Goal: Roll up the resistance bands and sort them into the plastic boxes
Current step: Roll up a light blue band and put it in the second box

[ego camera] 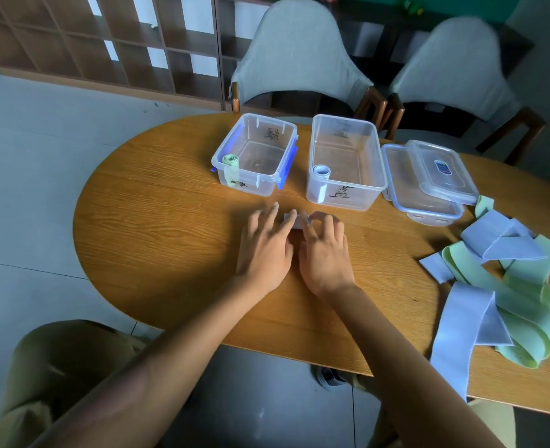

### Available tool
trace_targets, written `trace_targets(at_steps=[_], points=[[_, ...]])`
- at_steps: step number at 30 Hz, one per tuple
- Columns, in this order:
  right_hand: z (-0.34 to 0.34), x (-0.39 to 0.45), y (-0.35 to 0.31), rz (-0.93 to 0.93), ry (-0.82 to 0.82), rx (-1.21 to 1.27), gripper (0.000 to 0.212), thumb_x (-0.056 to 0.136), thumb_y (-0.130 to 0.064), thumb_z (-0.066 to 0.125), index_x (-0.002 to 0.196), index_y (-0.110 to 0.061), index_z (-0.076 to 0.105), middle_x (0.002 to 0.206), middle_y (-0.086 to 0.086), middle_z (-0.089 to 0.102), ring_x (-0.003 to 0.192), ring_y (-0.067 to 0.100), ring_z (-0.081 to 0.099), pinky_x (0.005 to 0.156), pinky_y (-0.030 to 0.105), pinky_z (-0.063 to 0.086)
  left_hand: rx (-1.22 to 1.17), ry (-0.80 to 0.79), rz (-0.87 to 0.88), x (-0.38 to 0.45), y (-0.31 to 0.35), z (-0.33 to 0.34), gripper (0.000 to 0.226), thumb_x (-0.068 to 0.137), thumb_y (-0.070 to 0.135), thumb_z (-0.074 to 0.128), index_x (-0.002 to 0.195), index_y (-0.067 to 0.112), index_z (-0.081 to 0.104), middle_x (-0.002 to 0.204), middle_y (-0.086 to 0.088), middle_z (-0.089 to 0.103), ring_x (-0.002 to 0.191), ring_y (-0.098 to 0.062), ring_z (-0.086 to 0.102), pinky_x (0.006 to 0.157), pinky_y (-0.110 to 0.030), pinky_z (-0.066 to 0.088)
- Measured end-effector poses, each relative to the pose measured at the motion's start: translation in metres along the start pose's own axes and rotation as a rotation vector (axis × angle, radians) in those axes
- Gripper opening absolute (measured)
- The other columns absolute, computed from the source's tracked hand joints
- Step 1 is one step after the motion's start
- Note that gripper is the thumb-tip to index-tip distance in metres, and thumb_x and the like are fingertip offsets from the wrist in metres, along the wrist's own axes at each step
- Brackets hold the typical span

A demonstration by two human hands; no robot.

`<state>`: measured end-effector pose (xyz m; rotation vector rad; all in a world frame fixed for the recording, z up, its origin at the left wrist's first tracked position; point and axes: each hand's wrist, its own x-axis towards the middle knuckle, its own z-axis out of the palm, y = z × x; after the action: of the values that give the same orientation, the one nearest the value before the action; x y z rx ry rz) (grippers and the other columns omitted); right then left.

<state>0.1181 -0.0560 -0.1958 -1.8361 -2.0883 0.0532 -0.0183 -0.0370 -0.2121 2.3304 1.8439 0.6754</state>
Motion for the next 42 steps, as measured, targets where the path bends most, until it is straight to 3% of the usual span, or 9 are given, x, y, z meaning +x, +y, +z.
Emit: trace_targets(at_steps=[7, 12, 19, 27, 35, 42], points=[[0.003, 0.016, 0.014, -0.03, 0.037, 0.046, 0.062, 0.091, -0.015, 0.047, 0.152, -0.019, 0.038, 0.133, 0.006, 0.05, 0.112, 0.03, 0.041, 0.1, 0.043, 0.041, 0.014, 0.006, -0.011, 0.022, -0.007, 0.003, 0.049, 0.093, 0.035, 0.057, 0.142, 0.034, 0.052, 0.155, -0.003, 0.042, 0.13, -0.03, 0.039, 0.101, -0.046, 0.039], [0.005, 0.031, 0.025, -0.037, 0.039, 0.137, 0.04, 0.088, -0.01, 0.056, 0.128, -0.013, 0.051, 0.116, 0.008, 0.059, 0.106, 0.031, 0.05, 0.094, 0.048, 0.045, 0.011, -0.004, -0.018, 0.036, -0.011, 0.006, 0.046, 0.092, 0.046, 0.058, 0.138, 0.041, 0.053, 0.15, 0.007, 0.045, 0.13, -0.025, 0.04, 0.096, -0.044, 0.037], [0.011, 0.053, 0.038, -0.048, 0.069, 0.257, 0.031, 0.091, -0.013, 0.065, 0.122, -0.014, 0.063, 0.111, 0.008, 0.065, 0.105, 0.03, 0.056, 0.094, 0.045, 0.046, -0.002, 0.054, -0.024, 0.045, -0.014, 0.011, 0.046, 0.092, 0.056, 0.055, 0.135, 0.04, 0.055, 0.133, 0.013, 0.051, 0.116, -0.02, 0.044, 0.093, -0.041, 0.036], [0.018, 0.046, 0.04, -0.136, 0.175, 0.233, 0.028, 0.099, -0.015, 0.056, 0.127, -0.01, 0.06, 0.114, 0.01, 0.061, 0.105, 0.03, 0.053, 0.094, 0.046, 0.047, -0.074, 0.101, -0.005, 0.043, -0.016, 0.011, 0.033, 0.088, 0.05, 0.064, 0.118, 0.035, 0.061, 0.121, 0.01, 0.052, 0.109, -0.018, 0.049, 0.086, -0.038, 0.036], [0.008, 0.036, 0.032, -0.125, 0.2, 0.313, 0.034, 0.102, -0.018, 0.054, 0.135, -0.01, 0.052, 0.112, 0.007, 0.058, 0.104, 0.023, 0.049, 0.093, 0.035, 0.043, -0.048, 0.102, 0.067, 0.043, -0.016, 0.012, 0.031, 0.096, 0.047, 0.05, 0.121, 0.029, 0.058, 0.119, 0.008, 0.055, 0.105, -0.019, 0.051, 0.085, -0.038, 0.041], [-0.011, 0.037, 0.029, -0.103, 0.155, 0.263, 0.029, 0.1, -0.018, 0.057, 0.129, -0.016, 0.054, 0.115, 0.007, 0.059, 0.106, 0.025, 0.054, 0.084, 0.044, 0.052, -0.009, 0.108, 0.118, 0.043, -0.016, 0.012, 0.032, 0.097, 0.048, 0.049, 0.115, 0.023, 0.06, 0.117, 0.007, 0.057, 0.103, -0.019, 0.052, 0.082, -0.036, 0.041]])
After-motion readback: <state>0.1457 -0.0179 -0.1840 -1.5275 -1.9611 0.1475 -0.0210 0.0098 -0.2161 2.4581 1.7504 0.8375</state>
